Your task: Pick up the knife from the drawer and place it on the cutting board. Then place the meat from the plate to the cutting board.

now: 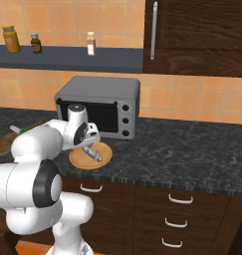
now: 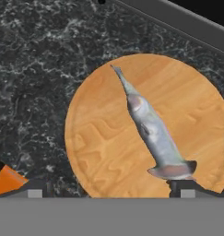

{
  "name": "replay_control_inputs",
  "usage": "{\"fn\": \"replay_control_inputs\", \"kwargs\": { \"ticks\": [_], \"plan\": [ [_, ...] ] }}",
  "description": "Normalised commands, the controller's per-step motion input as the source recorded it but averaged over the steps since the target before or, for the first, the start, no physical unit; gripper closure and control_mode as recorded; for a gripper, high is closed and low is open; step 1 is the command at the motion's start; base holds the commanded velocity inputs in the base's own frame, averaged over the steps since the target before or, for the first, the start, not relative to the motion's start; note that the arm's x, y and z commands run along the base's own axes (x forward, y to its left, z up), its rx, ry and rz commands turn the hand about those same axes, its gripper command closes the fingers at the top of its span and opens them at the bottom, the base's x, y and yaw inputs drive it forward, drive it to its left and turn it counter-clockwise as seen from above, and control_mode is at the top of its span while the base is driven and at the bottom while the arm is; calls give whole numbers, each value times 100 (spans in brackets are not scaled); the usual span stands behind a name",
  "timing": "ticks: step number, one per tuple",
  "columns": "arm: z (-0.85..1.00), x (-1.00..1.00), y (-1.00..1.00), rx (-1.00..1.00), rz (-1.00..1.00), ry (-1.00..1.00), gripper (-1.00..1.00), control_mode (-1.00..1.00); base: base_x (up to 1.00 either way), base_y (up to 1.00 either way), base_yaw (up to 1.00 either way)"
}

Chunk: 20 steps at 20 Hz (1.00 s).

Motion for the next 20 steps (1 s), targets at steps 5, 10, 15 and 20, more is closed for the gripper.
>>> {"fn": "replay_control_inputs", "kwargs": {
  "ticks": [5, 10, 15, 20],
  "plan": [
    [-32, 7, -2, 0, 0, 0, -100, -100, 0, 0, 0],
    [-16, 1, -4, 0, 0, 0, -100, -100, 0, 0, 0],
    [-15, 14, -9, 0, 0, -3, -100, -100, 0, 0, 0],
    [-1, 21, -4, 0, 0, -6, -100, -100, 0, 0, 0]
  ]
}}
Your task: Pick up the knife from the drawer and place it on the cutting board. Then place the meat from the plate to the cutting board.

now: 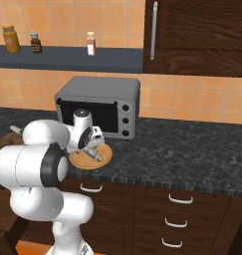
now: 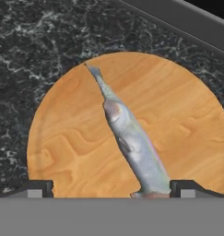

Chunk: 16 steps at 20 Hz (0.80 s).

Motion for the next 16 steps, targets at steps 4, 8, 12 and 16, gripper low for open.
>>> {"fn": "replay_control_inputs", "kwargs": {
  "ticks": [4, 8, 12, 16],
  "plan": [
    [-6, 22, -2, 0, 0, -1, -100, -100, 0, 0, 0],
    [0, 11, -10, 0, 0, -1, -100, -100, 0, 0, 0],
    [-13, 14, -4, 0, 0, 0, -100, -100, 0, 0, 0],
    [-32, 25, 0, 0, 0, 0, -100, -100, 0, 0, 0]
  ]
}}
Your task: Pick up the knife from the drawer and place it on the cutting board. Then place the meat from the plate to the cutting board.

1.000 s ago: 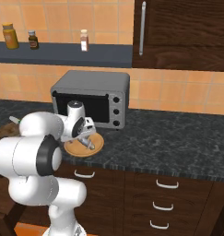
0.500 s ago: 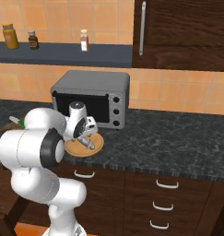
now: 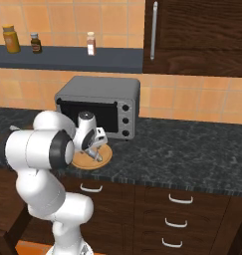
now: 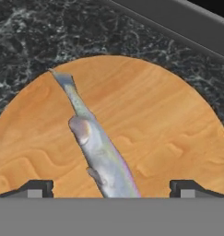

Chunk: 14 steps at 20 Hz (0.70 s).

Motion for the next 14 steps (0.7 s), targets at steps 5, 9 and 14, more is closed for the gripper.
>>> {"fn": "replay_control_inputs", "kwargs": {
  "ticks": [5, 9, 14],
  "plan": [
    [-36, 12, 0, 0, 0, 0, -100, -100, 0, 0, 0],
    [-19, 6, 0, 0, 0, 0, -100, -100, 0, 0, 0],
    [0, 0, 0, 0, 0, 0, 100, -100, 0, 0, 0]
  ]
}}
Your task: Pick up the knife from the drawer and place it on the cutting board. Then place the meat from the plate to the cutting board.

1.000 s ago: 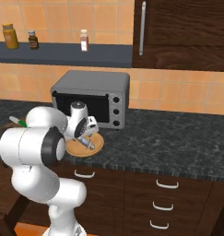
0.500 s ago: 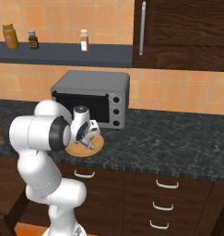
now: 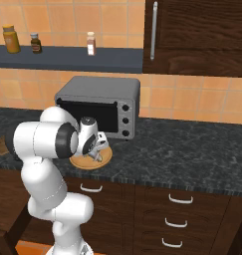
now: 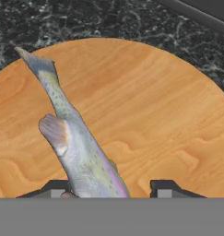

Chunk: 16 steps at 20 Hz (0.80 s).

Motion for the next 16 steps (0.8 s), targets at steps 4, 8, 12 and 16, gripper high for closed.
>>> {"fn": "replay_control_inputs", "kwargs": {
  "ticks": [4, 8, 12, 16],
  "plan": [
    [10, -7, 1, 0, 0, 0, 100, -100, 0, 0, 0],
    [75, -44, 7, 0, 1, 0, 100, -100, 0, 0, 0],
    [80, -58, 34, 0, 5, 0, 100, -100, 0, 0, 0],
    [46, -51, 61, 0, 8, -3, 100, -100, 0, 0, 0]
  ]
}}
